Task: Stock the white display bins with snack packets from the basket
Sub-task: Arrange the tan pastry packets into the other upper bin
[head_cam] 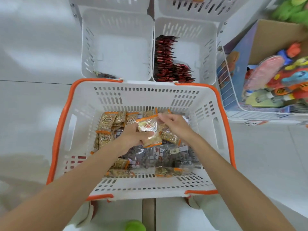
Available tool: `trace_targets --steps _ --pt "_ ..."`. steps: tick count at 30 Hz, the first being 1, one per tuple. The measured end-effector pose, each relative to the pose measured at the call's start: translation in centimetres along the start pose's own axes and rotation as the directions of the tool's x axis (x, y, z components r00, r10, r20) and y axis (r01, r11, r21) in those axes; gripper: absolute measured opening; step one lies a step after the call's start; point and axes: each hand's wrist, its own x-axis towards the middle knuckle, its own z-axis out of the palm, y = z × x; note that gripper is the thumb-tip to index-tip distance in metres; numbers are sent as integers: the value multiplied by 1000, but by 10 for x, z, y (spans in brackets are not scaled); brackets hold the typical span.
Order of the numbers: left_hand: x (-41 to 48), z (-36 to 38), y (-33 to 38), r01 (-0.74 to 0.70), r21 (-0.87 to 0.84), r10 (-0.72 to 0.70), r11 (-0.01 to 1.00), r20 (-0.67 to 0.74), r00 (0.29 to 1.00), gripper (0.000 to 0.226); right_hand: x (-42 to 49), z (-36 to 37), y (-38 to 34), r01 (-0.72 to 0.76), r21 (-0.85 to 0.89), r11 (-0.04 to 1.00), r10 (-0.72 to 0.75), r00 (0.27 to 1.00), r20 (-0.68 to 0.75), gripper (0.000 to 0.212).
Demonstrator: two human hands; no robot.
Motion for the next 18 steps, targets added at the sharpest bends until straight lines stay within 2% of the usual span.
trace_targets --steps 3,5,7,9,12,14,15,16,18 --pt "4 -17 -14 14 -49 -22 999 -165 986 27 32 -2 27 -102 -133 986 71 973 -219 54" --pt "0 -31 -21 17 -115 -40 993 -197 980 26 54 -1 48 -268 -407 873 157 945 -286 64" --pt "-3 -42 -25 34 -142 -66 989 -225 972 43 68 7 64 -355 -578 735 194 927 -322 74" --pt "-4 -54 -27 9 -154 -48 988 -253 966 58 67 11 59 -305 -619 723 94 932 -349 72" --pt "-5 -62 -27 0 -218 -56 976 -251 966 68 50 3 38 -91 -510 856 -134 912 -387 29" --pt "-6 -59 -24 -35 -274 -27 961 -220 975 52 35 -4 10 18 -327 945 -131 935 -328 19" --pt "-7 -56 -21 -57 -288 4 956 -182 983 41 28 -6 -7 53 -217 975 -106 965 -241 20" --pt "-8 -52 -18 -64 -289 24 955 -140 990 40 22 -6 -25 63 -117 991 -78 989 -122 23" --pt "-10 -44 -14 -22 -289 14 957 -31 999 59 15 -2 -49 52 -16 999 -51 993 103 28"
